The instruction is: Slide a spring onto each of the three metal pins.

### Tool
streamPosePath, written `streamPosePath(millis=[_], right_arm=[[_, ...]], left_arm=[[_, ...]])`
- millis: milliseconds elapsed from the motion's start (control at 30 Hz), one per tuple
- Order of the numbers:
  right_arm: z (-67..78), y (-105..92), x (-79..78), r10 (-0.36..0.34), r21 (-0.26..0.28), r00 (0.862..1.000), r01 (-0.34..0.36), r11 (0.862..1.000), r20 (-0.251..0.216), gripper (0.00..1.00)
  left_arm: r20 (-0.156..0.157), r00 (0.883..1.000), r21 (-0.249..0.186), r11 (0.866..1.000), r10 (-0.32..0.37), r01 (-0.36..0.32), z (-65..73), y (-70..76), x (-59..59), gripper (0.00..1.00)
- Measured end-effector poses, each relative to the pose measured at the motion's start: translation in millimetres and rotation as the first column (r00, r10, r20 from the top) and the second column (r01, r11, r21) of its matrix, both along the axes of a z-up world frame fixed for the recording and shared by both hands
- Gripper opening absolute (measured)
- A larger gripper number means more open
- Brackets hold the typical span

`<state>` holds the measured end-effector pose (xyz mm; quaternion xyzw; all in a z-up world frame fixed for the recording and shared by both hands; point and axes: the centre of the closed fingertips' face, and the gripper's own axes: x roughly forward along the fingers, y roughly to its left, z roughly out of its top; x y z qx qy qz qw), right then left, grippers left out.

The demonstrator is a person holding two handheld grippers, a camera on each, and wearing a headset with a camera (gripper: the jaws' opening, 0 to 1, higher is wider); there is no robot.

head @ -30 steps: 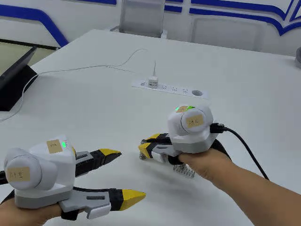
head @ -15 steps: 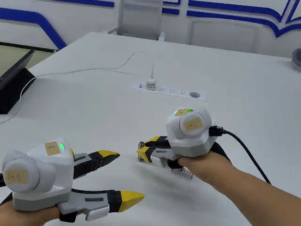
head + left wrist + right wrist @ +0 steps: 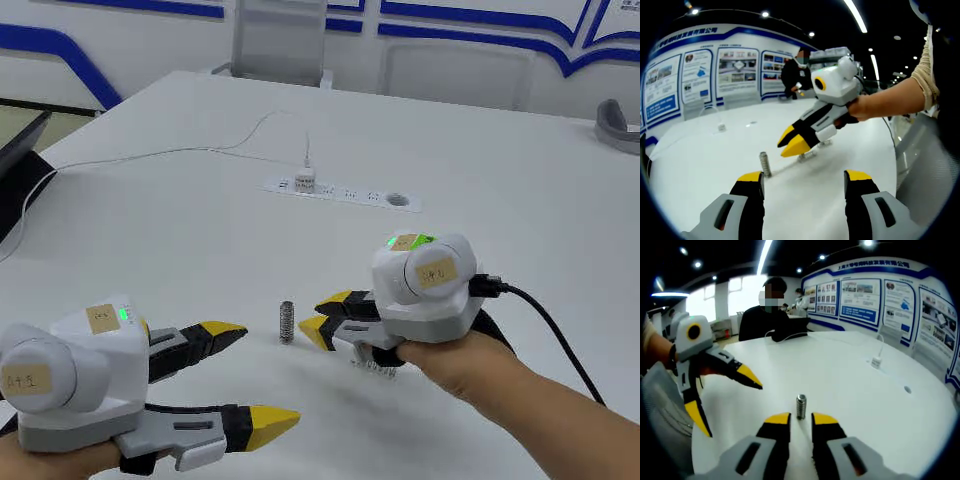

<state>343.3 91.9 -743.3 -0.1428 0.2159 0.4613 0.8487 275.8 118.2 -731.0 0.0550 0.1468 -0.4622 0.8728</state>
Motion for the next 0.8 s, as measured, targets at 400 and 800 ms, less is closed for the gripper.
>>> streamPosePath(millis=[400,800], right_arm=[[-4.3,-23.4,-20.1,-0.003,-0.022,1.0,0.003,1.0,0.002,0.18],[-14.7,-50.4,-34.0,-0.009,-0.073,1.0,0.009,0.997,-0.002,0.18]], left_arm=[[0.001,1.0,0.002,1.0,-0.007,0.007,-0.1,-2.8,-1.3,0.65],[0.002,1.0,0.004,1.0,-0.017,0.017,0.1,-7.5,-2.1,0.65]])
